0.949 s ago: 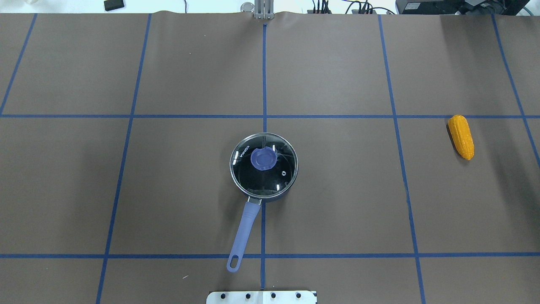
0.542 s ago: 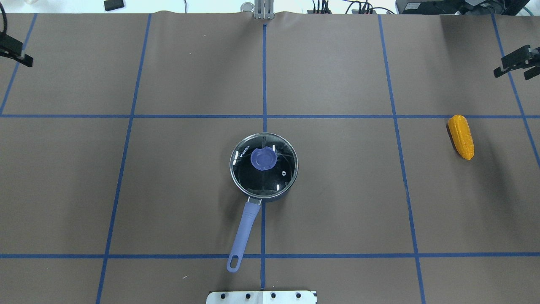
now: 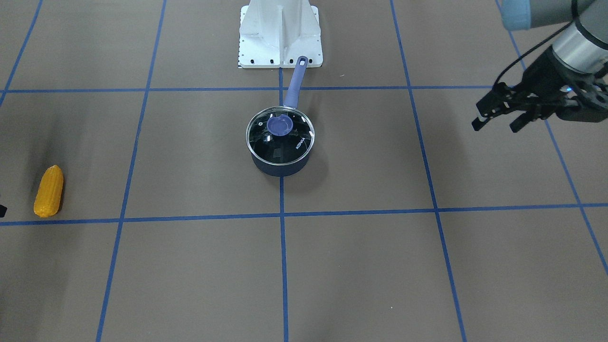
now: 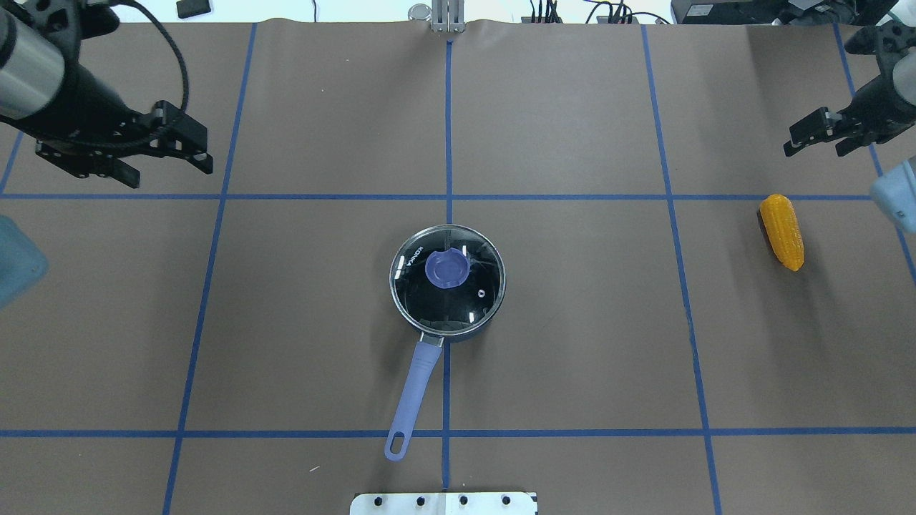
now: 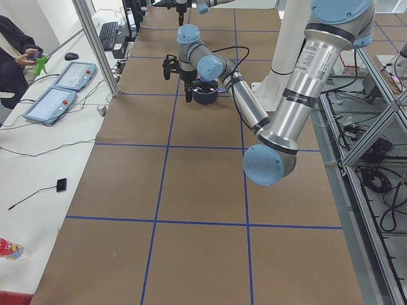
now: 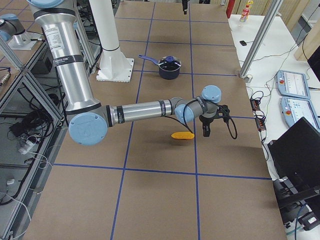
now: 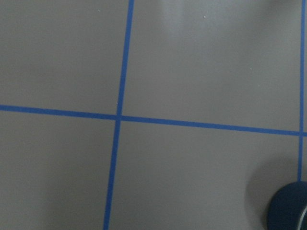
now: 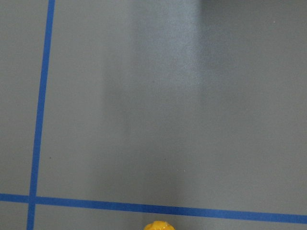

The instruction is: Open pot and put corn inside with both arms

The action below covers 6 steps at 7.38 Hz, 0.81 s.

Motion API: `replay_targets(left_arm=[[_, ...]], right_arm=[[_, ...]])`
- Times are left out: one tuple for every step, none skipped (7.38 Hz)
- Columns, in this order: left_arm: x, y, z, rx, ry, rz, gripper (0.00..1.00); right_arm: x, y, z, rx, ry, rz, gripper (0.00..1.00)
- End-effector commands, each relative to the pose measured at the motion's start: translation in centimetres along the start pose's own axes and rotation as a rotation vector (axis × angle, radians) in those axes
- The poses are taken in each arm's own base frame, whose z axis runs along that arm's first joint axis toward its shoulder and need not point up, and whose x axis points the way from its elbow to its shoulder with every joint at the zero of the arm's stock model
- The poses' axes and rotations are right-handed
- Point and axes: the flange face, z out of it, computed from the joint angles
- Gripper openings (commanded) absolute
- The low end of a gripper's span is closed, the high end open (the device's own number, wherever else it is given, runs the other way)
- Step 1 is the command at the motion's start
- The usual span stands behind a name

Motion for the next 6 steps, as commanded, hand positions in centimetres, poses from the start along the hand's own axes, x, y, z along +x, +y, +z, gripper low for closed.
replay_targets(left_arm=[[7.7, 6.2, 2.4, -0.02, -0.01, -0.031, 0.98], [10.4, 7.5, 3.8, -0.016, -0.013, -0.035, 0.98], [12.9, 8.2, 4.9, -0.012, -0.014, -0.054, 0.98], [15.2, 8.1, 5.9, -0.011, -0.018, -0.067, 0.98], [17.4, 9.2, 7.0, -0.003, -0.023, -0.078, 0.98], [19.2, 10.0, 8.1, -0.005, -0.025, -0.08, 0.98]], right_arm=[[-1.4, 1.3, 2.3, -0.039, -0.001, -0.018, 1.0], [-1.3, 2.1, 3.1, -0.059, -0.004, -0.018, 1.0], [-1.2, 3.2, 4.4, -0.083, 0.005, -0.021, 1.0], [-1.2, 4.2, 5.4, -0.101, 0.012, -0.028, 1.0], [-1.2, 5.3, 6.4, -0.106, 0.039, -0.041, 1.0], [-1.6, 5.6, 7.1, -0.103, 0.065, -0.055, 1.0]])
